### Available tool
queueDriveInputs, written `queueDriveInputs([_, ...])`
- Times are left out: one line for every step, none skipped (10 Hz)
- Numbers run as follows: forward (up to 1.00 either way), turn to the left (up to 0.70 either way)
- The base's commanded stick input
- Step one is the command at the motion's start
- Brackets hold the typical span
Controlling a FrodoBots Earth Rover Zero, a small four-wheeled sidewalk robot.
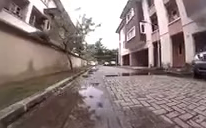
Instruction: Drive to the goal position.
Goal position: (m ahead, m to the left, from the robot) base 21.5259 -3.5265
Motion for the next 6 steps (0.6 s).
queueDriveInputs([0.50, 0.00])
queueDriveInputs([0.50, 0.00])
queueDriveInputs([0.50, 0.00])
queueDriveInputs([0.50, 0.00])
queueDriveInputs([0.50, 0.00])
queueDriveInputs([0.50, 0.00])
